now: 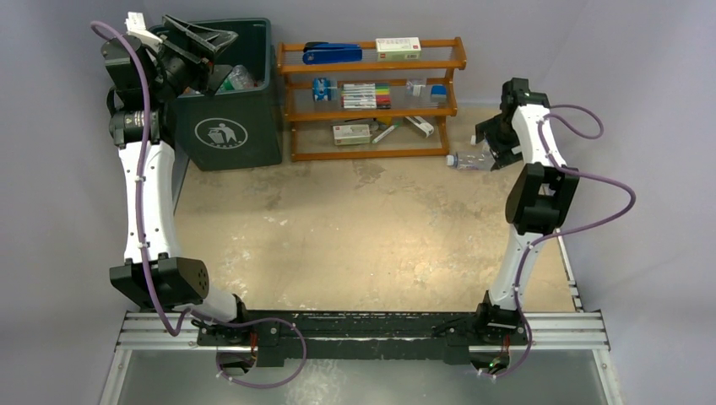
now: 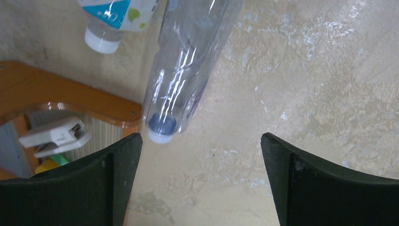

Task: Put the plastic bottles in the bin
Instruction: Pick up the plastic bottle at the center of the board.

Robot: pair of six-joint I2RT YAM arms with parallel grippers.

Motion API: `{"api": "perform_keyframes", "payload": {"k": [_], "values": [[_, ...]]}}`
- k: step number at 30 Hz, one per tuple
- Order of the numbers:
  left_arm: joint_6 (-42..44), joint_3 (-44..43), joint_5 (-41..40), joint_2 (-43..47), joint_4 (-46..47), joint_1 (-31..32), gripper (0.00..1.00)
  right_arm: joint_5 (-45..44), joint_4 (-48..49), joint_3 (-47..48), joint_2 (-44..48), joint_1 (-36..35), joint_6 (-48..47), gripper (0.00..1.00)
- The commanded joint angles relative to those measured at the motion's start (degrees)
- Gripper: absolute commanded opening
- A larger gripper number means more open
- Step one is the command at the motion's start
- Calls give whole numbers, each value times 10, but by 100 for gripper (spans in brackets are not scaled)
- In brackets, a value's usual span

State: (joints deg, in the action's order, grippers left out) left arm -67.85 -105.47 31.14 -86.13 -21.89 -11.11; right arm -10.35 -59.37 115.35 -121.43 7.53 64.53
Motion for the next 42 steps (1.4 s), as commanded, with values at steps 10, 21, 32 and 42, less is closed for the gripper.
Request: {"api": "perform_keyframes", "payload": {"k": [10, 21, 32, 42], "values": [[31, -8, -5, 24, -16, 1, 87, -24, 12, 50, -59, 20, 43, 97], [46, -18, -10, 18, -40, 0, 88, -9, 29, 74, -102, 25, 42, 96], [53, -25, -11, 13, -54, 3, 88, -6, 72, -10, -84, 25, 42, 89], [61, -40, -12, 7, -72, 14, 89, -9, 113, -83, -46, 20, 15, 67]]}}
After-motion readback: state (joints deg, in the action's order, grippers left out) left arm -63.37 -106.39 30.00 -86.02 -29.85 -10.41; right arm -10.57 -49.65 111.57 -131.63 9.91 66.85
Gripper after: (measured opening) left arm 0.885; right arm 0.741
